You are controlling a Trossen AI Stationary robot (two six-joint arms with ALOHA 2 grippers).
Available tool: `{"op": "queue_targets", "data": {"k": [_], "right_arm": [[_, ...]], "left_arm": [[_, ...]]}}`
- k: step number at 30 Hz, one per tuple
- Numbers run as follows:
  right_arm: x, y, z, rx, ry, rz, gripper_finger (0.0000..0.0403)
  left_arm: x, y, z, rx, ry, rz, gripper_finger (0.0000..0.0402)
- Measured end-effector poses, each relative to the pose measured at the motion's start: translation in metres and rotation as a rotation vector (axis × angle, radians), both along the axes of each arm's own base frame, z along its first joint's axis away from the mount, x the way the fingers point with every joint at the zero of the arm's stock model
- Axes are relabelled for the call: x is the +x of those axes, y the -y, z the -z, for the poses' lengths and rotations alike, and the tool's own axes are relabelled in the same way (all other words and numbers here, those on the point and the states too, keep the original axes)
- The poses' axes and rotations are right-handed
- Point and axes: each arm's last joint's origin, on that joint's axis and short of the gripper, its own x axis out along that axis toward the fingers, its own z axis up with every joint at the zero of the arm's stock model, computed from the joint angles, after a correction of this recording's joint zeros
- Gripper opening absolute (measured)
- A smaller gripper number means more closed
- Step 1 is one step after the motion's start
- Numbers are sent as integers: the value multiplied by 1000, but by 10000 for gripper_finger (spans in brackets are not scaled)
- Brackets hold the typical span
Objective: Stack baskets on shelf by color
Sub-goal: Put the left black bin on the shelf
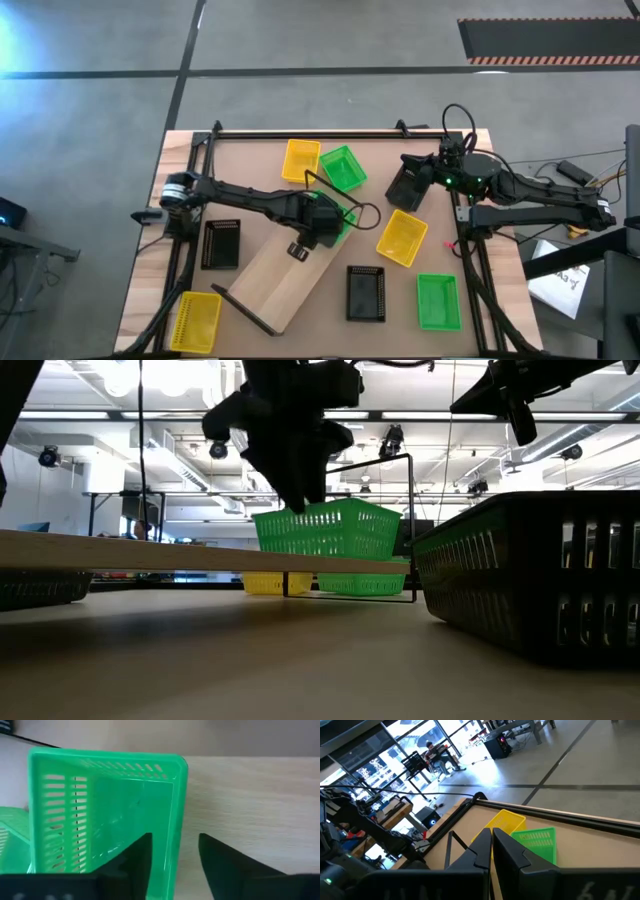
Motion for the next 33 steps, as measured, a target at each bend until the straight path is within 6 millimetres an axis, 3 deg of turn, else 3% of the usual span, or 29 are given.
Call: {"op": "queue_targets", "data": {"k": [7, 11, 15, 19, 25, 33], "right_arm": [[0, 0, 0, 0, -1, 0, 9], [0, 0, 1, 1, -7, 0, 9], [0, 0, 1, 1, -8, 0, 9], [0, 0, 1, -4, -11, -1, 9], [0, 0, 1, -41, -34, -5, 9], [0, 0, 1, -45, -36, -5, 9]], "left_arm": [[-28, -2, -46, -143, 90, -264, 192], [-56, -4, -70, -286, 91, -538, 194], [-83, -7, -81, -379, 55, -840, 194], [-110, -8, -73, -459, 21, -1159, 194], [-148, -8, -39, -539, -73, -1602, 194], [-182, -11, 9, -485, -198, -1950, 194]]}}
